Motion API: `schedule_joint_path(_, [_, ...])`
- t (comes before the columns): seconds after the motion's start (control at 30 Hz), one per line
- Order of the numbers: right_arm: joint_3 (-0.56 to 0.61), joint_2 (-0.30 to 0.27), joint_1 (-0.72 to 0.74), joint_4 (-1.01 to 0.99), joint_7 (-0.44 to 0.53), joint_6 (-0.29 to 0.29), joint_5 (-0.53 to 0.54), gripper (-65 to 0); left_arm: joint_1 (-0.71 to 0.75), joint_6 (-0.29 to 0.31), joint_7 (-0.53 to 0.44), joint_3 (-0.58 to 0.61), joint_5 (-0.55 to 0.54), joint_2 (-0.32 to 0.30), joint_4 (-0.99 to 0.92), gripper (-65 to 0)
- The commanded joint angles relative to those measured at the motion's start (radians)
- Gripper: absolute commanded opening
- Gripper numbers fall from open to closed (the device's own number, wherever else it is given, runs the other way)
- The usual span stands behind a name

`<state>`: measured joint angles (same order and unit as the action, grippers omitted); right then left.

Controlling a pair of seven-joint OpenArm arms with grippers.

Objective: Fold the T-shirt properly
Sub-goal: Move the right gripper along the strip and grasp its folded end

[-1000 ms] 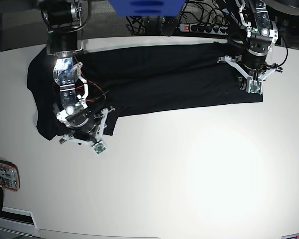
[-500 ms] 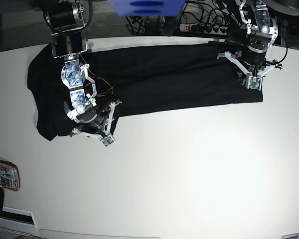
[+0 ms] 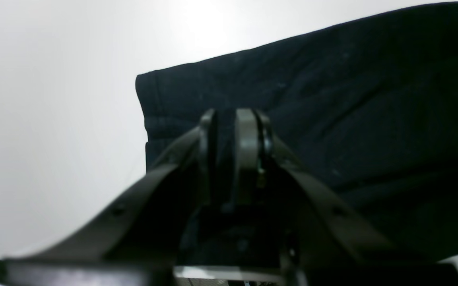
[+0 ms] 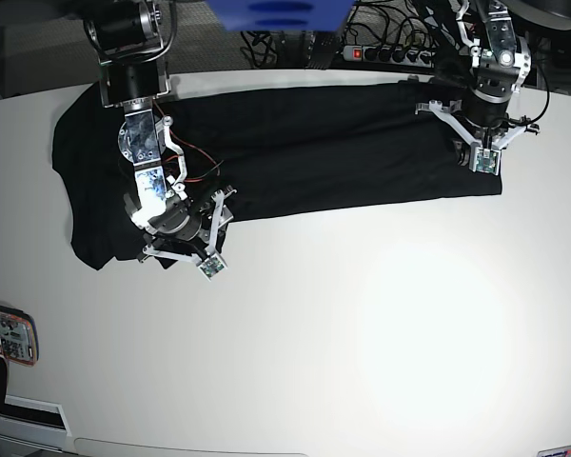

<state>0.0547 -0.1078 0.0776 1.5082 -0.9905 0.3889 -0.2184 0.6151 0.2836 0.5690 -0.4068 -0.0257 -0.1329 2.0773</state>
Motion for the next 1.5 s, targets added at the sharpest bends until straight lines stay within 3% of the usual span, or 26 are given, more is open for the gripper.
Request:
schedule_joint_path(0.0, [0.0, 0.0, 0.017, 0.019, 0.011, 0.0, 0.0, -26.5, 0.004, -0.005, -0.019, -0.004, -0.004, -0.007, 0.015, -55.8])
schedule_joint_path(0.37, [-0.003, 0.089, 0.164, -0.005, 0.011, 0.0, 0.0, -26.5, 0.004, -0.005, -0.019, -0.005, -0.004, -0.007, 0.015, -55.8])
schedule_joint_path(0.77, [-0.011, 0.087, 0.161, -0.149, 0.086, 0.0, 0.0, -26.5, 0.001, -0.005, -0.019, -0.005, -0.004, -0.007, 0.015, -55.8])
schedule_joint_path(1.27, [-0.013, 0.082, 0.008, -0.163, 0.12, 0.0, 0.0, -26.5, 0.002, -0.005, -0.019, -0.007, -0.004, -0.007, 0.015, -55.8])
schedule_joint_path(1.47, [-0.088, 0.082, -0.025, -0.157, 0.121, 0.0, -0.002, -26.5, 0.001, -0.005, -0.019, -0.007, -0.004, -0.007, 0.015, -55.8])
